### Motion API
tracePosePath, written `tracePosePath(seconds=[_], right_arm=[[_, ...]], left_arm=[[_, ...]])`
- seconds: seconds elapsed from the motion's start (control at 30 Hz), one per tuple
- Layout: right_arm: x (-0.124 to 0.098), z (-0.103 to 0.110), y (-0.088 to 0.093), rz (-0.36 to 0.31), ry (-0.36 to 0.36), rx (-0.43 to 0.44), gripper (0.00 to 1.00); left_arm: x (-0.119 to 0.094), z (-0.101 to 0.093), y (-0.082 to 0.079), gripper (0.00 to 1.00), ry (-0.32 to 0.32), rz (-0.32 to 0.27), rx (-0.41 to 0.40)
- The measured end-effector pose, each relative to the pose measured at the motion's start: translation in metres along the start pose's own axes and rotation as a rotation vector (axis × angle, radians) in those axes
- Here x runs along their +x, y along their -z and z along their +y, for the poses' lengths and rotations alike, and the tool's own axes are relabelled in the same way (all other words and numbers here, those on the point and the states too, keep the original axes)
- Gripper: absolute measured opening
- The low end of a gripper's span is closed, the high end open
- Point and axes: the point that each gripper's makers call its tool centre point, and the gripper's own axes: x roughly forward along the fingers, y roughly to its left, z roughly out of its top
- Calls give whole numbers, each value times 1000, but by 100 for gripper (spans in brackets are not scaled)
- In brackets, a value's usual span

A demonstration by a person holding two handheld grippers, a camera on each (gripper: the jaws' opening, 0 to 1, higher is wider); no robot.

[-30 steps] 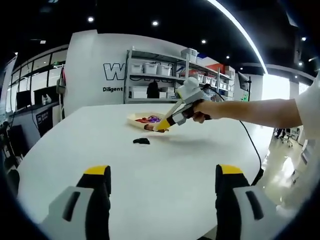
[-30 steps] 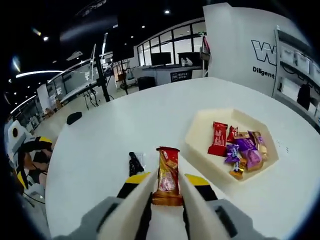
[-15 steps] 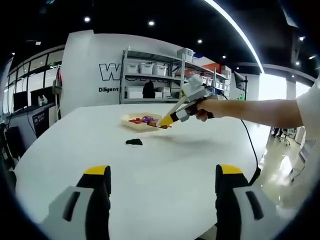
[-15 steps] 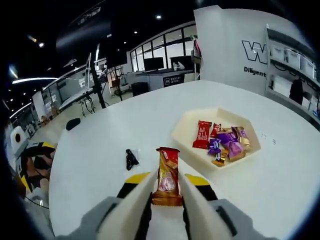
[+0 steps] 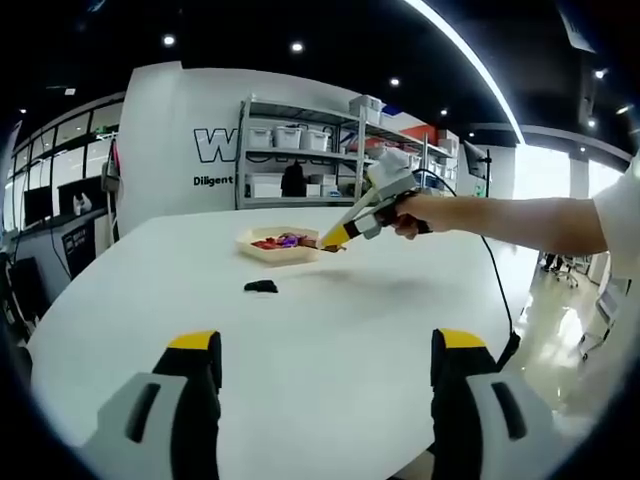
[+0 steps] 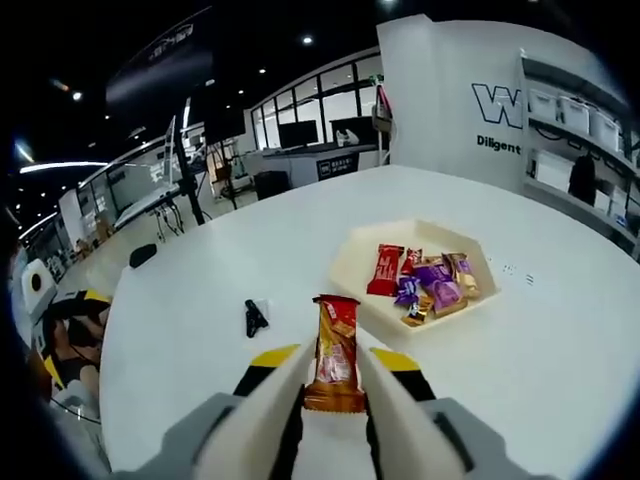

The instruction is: Place the target food into the container with the food tongs after gripping and lifting it, then release it inside without dropping or visibly crushing the food.

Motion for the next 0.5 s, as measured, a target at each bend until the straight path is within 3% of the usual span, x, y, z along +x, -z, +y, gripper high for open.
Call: tracePosePath(seconds=[0.5], right_arm=[[-3,-23,-23,-14,46,-11,16]], left_arm=[[5,9,6,91,-11,12,-32]])
